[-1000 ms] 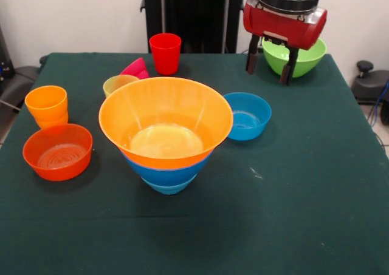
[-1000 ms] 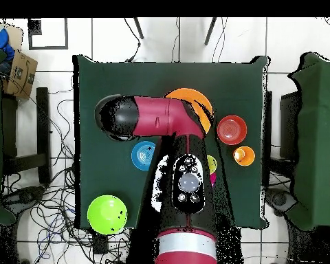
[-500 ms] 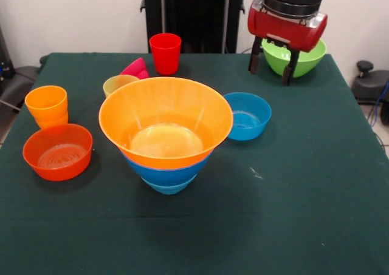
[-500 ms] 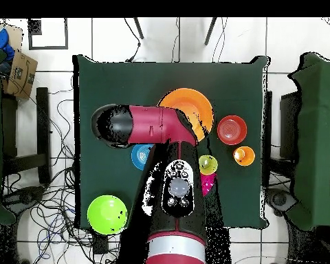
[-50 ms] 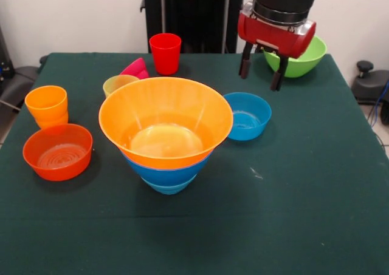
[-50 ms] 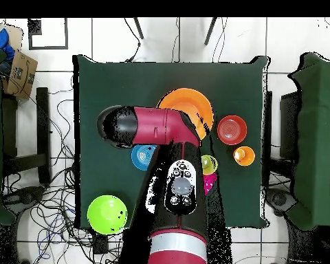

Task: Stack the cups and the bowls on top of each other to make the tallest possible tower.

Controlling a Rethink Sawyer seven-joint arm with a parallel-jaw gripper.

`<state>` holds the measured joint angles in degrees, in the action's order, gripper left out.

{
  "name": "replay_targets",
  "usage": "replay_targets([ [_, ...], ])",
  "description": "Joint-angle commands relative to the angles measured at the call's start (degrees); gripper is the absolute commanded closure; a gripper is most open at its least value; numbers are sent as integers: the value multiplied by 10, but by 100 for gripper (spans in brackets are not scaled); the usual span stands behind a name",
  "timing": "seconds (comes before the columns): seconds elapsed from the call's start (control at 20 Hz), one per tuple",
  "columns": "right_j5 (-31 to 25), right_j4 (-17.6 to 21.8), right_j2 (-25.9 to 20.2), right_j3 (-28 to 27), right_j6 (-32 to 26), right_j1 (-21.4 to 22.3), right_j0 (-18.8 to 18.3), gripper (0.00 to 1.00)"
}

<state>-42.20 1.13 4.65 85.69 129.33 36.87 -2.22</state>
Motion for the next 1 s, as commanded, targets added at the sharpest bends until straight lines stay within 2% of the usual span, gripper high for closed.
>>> replay_targets([
  [0.05,25,-12,-18,4,82,-42,1,0],
  [0.7,20,-15,-15,4,70,-39,-1,0],
  [1.0,0,-19,-25,34,40,-8,-16,0],
])
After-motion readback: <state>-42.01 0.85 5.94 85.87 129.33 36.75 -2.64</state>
